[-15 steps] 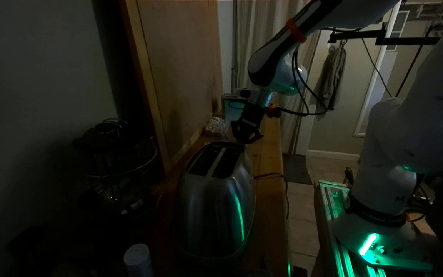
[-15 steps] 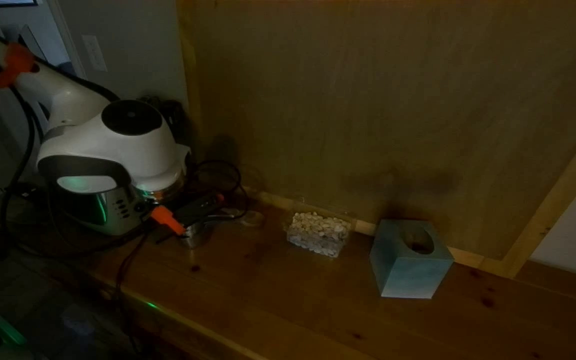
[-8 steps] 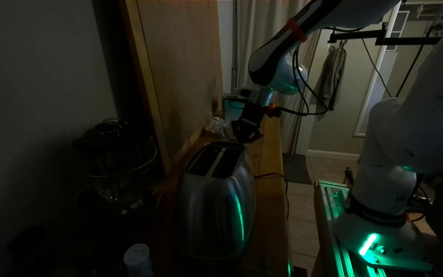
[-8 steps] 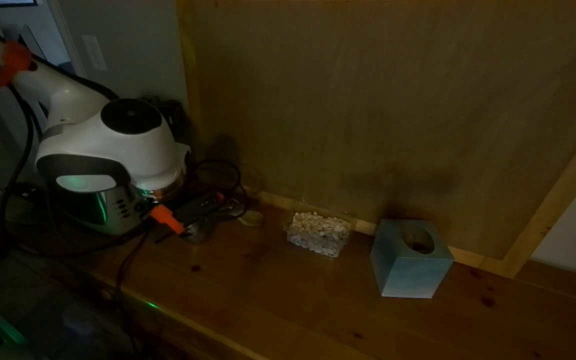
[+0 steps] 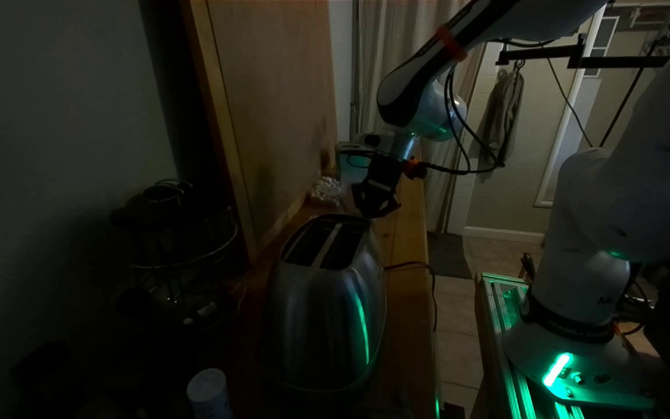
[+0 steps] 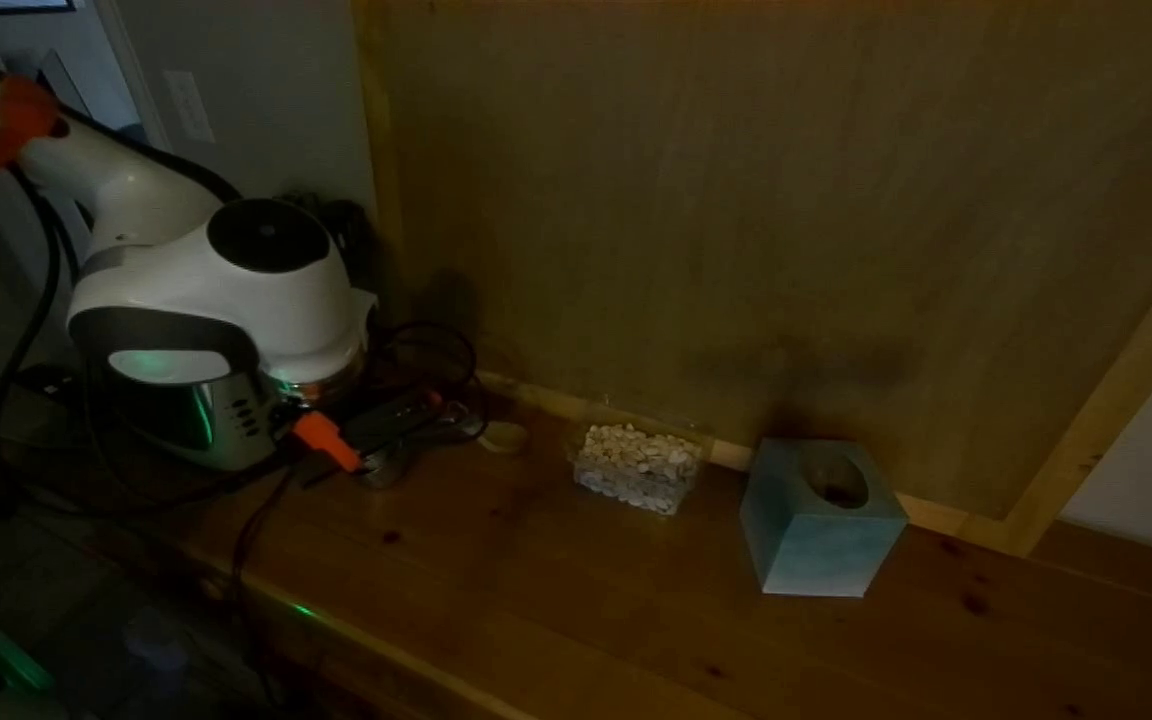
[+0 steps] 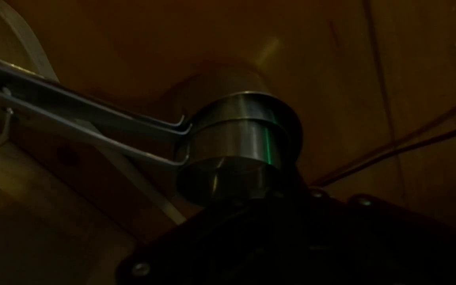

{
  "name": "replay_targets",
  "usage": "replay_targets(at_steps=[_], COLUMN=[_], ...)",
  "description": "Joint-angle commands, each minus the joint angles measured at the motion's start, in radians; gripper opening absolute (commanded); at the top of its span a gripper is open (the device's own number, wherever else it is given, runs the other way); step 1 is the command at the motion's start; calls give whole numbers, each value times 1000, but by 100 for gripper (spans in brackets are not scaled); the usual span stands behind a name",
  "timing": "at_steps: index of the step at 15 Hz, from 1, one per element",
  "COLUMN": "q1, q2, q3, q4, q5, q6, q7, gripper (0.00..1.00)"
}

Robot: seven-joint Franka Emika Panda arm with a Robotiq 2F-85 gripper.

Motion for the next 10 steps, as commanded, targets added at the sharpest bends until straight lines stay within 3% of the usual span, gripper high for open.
replay_targets(at_steps=[1, 10], q1=[-6, 3], q2=[-38, -6], q3=[-9, -6], q4=[8, 39], q5=[11, 124], q6=[-68, -48], q7=[23, 164], gripper=[1, 1])
